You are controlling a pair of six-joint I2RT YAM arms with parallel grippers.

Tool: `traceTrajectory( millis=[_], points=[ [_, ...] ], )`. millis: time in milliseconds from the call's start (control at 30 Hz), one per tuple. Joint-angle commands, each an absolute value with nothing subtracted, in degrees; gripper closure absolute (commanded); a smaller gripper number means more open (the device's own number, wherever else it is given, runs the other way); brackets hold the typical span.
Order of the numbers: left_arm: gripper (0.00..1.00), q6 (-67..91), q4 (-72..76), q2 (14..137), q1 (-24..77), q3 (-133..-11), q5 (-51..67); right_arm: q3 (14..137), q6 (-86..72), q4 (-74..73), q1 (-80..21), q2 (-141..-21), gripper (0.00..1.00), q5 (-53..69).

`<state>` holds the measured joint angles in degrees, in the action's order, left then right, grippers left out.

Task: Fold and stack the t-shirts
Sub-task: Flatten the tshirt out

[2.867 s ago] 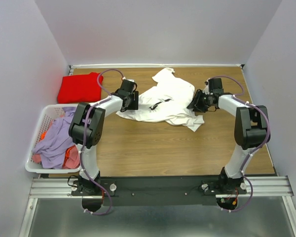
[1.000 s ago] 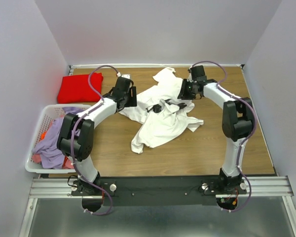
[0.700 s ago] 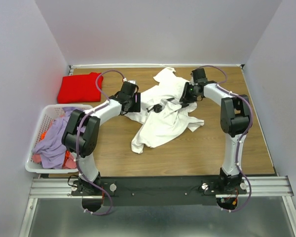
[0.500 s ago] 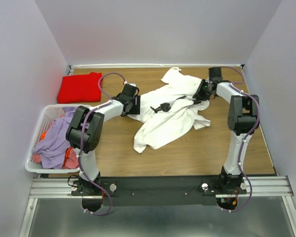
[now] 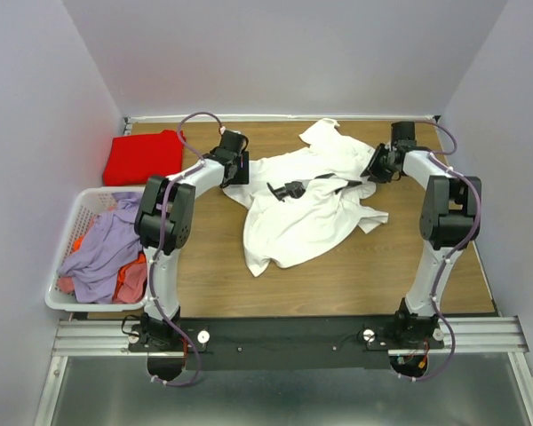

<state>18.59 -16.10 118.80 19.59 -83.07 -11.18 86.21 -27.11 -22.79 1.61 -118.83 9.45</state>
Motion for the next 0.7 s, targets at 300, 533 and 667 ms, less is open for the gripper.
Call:
traceTrajectory(
  millis=[300, 533, 667],
  points=[
    [0.19, 13.8, -26.4, 128.8, 14.9, -106.5, -22.5, 69.4, -26.5, -24.2, 0.2, -99.9, 0.61, 12.1],
    [0.18, 16.0, -21.5, 117.7, 16.3, -96.9, -15.7, 66.8, -23.4, -25.9, -2.6, -94.0, 0.61, 16.2],
    [0.18, 18.5, -19.2, 108.7, 18.6, -85.6, -9.2, 67.0, -20.8, -26.1, -9.9, -94.0, 0.61, 18.9]
  ],
)
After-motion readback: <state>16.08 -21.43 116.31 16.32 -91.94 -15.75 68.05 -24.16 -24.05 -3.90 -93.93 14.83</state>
